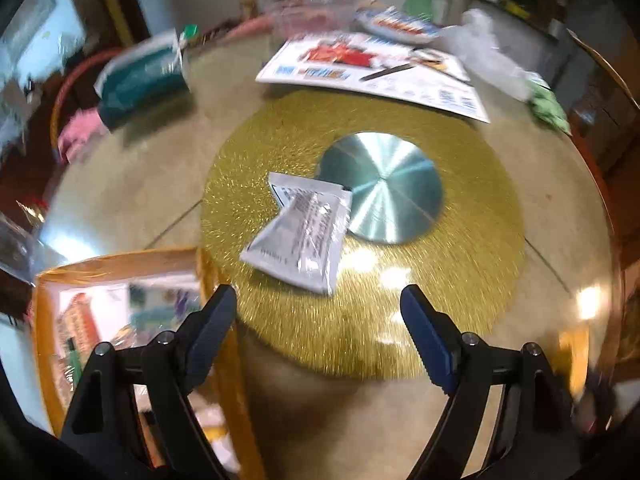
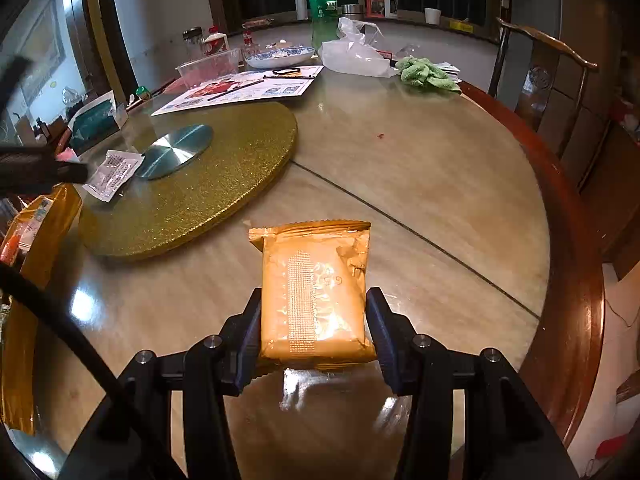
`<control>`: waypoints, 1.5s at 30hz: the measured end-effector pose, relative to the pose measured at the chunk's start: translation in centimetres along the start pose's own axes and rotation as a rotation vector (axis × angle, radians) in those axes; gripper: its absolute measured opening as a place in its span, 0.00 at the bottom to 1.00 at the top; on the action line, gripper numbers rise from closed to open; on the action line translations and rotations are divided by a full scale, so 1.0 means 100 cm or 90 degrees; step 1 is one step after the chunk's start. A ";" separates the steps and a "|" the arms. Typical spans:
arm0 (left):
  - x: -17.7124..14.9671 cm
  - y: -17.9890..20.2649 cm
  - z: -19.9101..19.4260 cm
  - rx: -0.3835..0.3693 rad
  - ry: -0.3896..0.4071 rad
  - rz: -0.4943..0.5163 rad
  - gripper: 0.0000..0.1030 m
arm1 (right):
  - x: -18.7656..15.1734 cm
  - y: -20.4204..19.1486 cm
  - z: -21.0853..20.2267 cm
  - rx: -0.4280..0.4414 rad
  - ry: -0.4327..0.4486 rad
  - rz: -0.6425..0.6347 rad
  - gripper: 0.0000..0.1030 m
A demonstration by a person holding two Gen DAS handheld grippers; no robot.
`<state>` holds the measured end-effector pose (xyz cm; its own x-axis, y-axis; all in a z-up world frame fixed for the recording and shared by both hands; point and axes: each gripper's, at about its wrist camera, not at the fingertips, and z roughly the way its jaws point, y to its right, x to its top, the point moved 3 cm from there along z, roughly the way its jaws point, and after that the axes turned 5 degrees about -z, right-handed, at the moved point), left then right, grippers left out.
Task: Organize snacks
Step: 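Grasp the white sachet on the mat with the left gripper while the right lifts its gold pack, then carry the gold foil pack and white sachet into the orange tray and release both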
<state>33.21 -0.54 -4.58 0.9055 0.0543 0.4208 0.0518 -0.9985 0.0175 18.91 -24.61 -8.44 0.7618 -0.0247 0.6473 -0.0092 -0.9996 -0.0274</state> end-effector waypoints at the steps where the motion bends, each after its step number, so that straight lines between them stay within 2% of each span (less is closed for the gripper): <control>1: 0.006 0.000 0.006 0.004 -0.005 -0.005 0.75 | 0.000 0.001 0.000 0.005 0.001 0.003 0.48; 7: 0.035 0.000 0.029 0.021 -0.018 -0.003 0.72 | 0.001 0.002 0.001 0.024 0.006 0.010 0.48; 9: 0.038 0.001 0.039 0.008 -0.048 -0.002 0.60 | 0.001 0.001 0.001 0.026 0.006 0.008 0.48; 10: 0.038 0.002 0.043 0.004 -0.062 -0.006 0.46 | 0.001 0.000 0.001 0.028 0.006 0.007 0.48; 11: 0.037 0.002 0.049 -0.002 -0.081 -0.012 0.40 | 0.001 0.000 0.001 0.030 0.007 0.007 0.48; 13: 0.036 0.001 0.049 -0.005 -0.063 -0.018 0.33 | 0.001 0.000 0.001 0.032 0.007 0.008 0.48; 15: 0.033 0.002 0.049 -0.013 -0.059 -0.023 0.20 | 0.000 0.000 0.001 0.033 0.008 0.009 0.48; 16: 0.031 0.003 0.049 -0.016 -0.056 -0.021 0.18 | 0.000 -0.001 0.001 0.032 0.008 0.008 0.48; 20: 0.003 0.007 0.041 -0.035 -0.068 -0.007 0.17 | 0.000 -0.001 0.001 0.033 0.007 0.009 0.48; 27: -0.110 0.019 -0.006 -0.057 -0.086 0.063 0.17 | 0.001 -0.003 0.001 0.028 0.005 0.000 0.48; 28: -0.134 0.022 -0.015 -0.071 -0.082 0.077 0.17 | 0.001 -0.003 0.002 0.027 0.004 -0.001 0.48; 31: -0.178 0.028 -0.034 -0.090 -0.065 0.089 0.17 | 0.001 -0.006 0.002 0.028 0.003 -0.009 0.48; 33: -0.204 0.031 -0.044 -0.095 -0.034 0.096 0.18 | 0.000 -0.007 0.001 0.030 0.002 -0.015 0.48; 35: -0.216 0.032 -0.051 -0.071 0.013 0.095 0.18 | 0.000 -0.008 0.001 0.030 0.001 -0.023 0.48; 37: -0.223 0.034 -0.054 -0.064 0.039 0.079 0.18 | 0.000 -0.011 0.001 0.038 0.000 -0.032 0.48; 42: -0.223 0.025 -0.058 -0.098 0.046 0.025 0.17 | 0.000 -0.014 0.001 0.051 0.000 -0.045 0.47; 45: -0.226 0.017 -0.067 -0.101 0.050 0.013 0.17 | -0.002 -0.016 -0.001 0.074 0.004 -0.048 0.47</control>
<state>9.98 -3.52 -7.98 0.8697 0.0390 0.4921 -0.0397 -0.9881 0.1485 18.72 -23.02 -8.41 0.7537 0.0503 0.6553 0.1239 -0.9901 -0.0666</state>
